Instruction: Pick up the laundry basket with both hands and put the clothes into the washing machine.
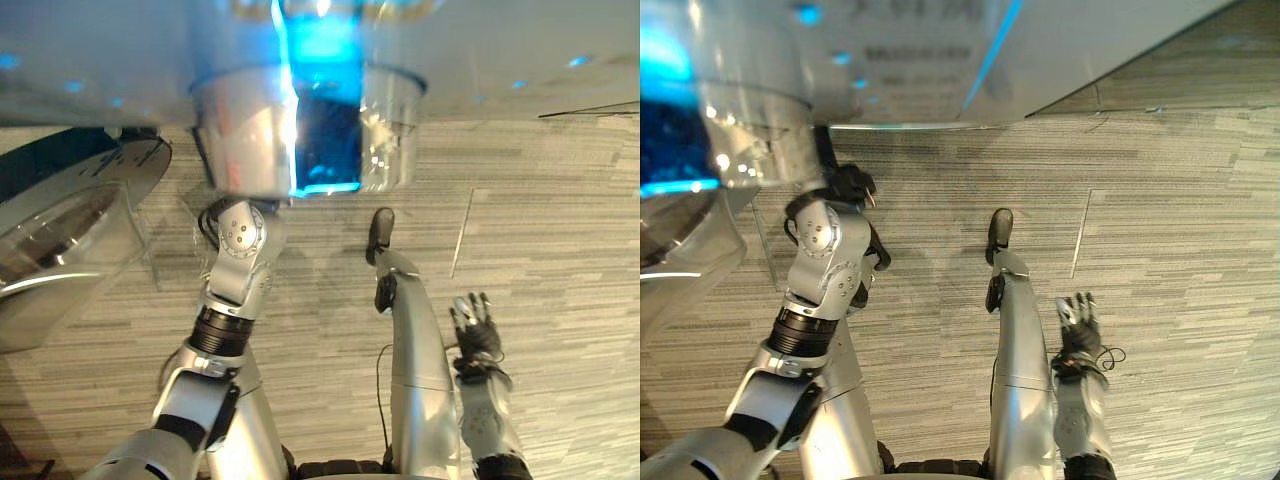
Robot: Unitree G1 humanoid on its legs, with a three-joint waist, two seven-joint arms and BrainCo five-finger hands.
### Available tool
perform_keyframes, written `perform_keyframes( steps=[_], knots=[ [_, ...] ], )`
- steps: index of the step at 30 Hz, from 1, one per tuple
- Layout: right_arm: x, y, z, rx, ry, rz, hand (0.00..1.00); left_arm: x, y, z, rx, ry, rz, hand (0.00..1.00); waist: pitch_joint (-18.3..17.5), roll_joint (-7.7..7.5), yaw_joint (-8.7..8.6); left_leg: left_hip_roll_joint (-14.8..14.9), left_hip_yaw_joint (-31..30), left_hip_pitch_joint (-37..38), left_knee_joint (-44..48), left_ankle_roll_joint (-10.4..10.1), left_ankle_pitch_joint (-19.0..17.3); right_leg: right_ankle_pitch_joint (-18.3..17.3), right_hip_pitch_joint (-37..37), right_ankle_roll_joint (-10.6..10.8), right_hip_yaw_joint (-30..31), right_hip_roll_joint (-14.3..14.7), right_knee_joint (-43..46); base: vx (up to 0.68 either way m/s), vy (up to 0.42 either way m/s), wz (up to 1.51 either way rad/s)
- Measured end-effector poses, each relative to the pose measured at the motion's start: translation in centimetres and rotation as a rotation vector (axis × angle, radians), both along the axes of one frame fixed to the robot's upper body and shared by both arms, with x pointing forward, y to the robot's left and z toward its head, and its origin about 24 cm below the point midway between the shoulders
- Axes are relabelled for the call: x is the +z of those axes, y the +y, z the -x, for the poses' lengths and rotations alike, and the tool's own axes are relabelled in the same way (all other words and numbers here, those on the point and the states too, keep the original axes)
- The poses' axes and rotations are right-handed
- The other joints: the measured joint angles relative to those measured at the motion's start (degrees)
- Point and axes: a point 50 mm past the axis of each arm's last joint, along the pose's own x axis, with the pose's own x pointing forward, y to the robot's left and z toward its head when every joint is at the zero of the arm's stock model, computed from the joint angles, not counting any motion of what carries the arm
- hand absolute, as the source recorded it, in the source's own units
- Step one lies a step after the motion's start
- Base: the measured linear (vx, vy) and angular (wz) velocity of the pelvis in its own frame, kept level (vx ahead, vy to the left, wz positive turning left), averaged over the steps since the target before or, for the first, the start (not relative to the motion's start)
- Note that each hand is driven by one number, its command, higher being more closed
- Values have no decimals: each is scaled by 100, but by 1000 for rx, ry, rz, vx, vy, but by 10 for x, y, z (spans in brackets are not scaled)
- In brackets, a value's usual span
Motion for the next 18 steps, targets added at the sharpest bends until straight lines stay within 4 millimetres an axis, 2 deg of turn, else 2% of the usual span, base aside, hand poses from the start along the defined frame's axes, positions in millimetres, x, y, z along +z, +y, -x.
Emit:
perform_keyframes(
  steps=[5, 10, 11, 12, 14, 18],
  knots=[
    [1, 0, -2, -13, 15, 27, 0, -2, -13, -5, -63, 18, -15, 0, 1, -2, -22, -63, -64, 4, -72, 11, 115, 1, 40, 1, -75, -40, 0, 18, 3, 11],
    [-1, 2, -2, -8, 27, 35, 0, 7, -20, -42, -44, 117, -143, 0, 0, -13, -74, -65, -70, 4, -62, 31, 120, 58, 126, 47, -99, -38, -116, 10, 23, 0],
    [-1, 4, -3, 2, 24, 36, 0, 19, -13, -56, -42, 134, -181, 0, 2, -23, -128, -61, -45, 3, -65, 50, 120, 97, 134, 60, -90, -37, -175, 10, 44, -6],
    [-1, 6, -3, 10, 24, 37, 0, 25, -8, -60, -36, 138, -189, 0, 4, -27, -152, -55, -31, 3, -63, 56, 116, 113, 133, 59, -81, -33, -191, 11, 51, -13],
    [-3, 7, -3, 22, 33, 42, 0, 52, 12, -74, 13, 148, -234, 0, -2, -37, -153, 45, 33, -12, -44, 78, 103, 217, 143, 58, -57, 49, -312, 9, 34, -23],
    [-14, 5, 0, 39, 78, 46, 0, 91, 33, -82, 59, 150, -272, 0, -9, -49, -161, 139, 42, -31, 6, 105, 83, 254, 166, 50, -52, 129, -410, 5, 24, -15]
  ],
)
